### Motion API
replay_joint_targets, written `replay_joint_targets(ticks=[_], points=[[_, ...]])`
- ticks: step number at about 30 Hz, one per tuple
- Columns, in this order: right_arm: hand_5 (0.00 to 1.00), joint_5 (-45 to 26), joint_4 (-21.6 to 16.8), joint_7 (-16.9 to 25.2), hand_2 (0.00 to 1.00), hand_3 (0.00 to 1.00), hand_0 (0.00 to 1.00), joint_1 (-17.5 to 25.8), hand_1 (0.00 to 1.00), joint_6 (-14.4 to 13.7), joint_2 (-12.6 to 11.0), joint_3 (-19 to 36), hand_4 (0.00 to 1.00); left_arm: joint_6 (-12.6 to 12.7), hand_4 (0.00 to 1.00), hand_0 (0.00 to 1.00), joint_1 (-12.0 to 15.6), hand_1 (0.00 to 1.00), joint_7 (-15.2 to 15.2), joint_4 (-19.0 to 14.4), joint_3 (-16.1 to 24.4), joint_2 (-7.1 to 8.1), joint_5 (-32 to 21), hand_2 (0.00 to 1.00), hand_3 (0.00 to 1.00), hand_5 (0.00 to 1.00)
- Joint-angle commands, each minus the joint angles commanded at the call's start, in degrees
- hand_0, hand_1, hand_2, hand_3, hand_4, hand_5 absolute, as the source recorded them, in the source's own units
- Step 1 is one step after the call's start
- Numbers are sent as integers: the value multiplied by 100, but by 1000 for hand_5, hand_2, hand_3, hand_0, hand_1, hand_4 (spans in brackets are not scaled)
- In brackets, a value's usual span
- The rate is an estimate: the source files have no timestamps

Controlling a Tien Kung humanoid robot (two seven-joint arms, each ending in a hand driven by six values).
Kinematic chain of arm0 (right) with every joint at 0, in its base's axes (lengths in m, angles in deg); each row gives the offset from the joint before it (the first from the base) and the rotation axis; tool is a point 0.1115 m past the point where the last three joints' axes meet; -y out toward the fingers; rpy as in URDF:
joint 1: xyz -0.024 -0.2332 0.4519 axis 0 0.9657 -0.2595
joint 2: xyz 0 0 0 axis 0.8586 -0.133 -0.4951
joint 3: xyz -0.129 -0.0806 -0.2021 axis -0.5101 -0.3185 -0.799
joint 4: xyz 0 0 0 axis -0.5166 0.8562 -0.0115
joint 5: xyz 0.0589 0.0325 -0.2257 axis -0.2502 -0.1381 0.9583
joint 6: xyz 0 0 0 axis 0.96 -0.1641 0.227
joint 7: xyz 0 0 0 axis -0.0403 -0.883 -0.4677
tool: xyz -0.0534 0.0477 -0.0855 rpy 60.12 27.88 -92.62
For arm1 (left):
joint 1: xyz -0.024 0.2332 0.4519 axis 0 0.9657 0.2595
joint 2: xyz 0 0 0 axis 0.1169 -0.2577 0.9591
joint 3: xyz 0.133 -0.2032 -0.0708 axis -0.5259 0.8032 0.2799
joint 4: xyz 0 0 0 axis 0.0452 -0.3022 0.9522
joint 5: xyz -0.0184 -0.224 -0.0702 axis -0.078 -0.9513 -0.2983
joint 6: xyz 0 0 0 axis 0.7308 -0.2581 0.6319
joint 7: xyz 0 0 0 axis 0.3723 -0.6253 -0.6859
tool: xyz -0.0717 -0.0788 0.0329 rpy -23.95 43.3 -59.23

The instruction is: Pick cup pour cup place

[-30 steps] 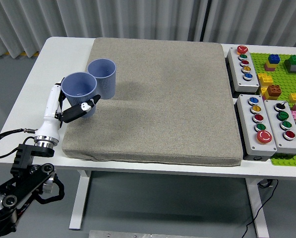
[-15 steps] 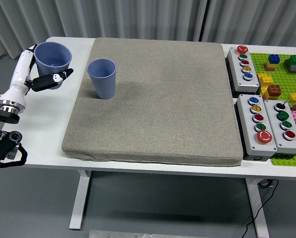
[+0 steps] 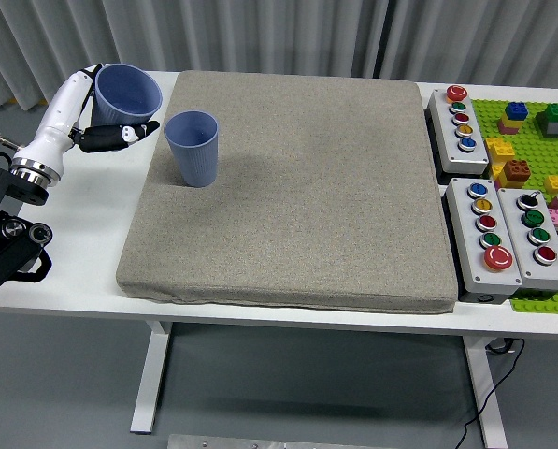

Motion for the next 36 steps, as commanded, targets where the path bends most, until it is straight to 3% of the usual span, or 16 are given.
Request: replay_joint_targets(ticks=[2, 15, 24, 30, 36], points=[[2, -34, -1, 1, 510, 589, 640, -5, 604, -7, -2, -13, 2, -52, 845, 590, -90, 507, 68, 45, -16, -17, 382, 510, 526, 143], [2, -53, -4, -8, 509, 589, 641, -32, 604, -17, 0, -28, 2, -223, 838, 587, -553, 507, 237, 476, -400, -99, 1054, 510, 525, 140], [2, -96, -1, -1, 509, 589, 641, -53, 604, -22, -11, -49, 2, -420, 836, 587, -786, 507, 444, 679, -475, -60, 1676, 511, 526, 136], [2, -99, -1, -3, 509, 589, 641, -52, 604, -19, -13, -51, 2, -506, 837, 587, -824, 509, 503, 647, -495, -54, 1867, 513, 526, 137], [2, -93, -2, -7, 510, 589, 640, -49, 604, -23, -10, -47, 2, -703, 837, 586, -855, 508, 756, 499, -437, -39, 2589, 511, 525, 141]])
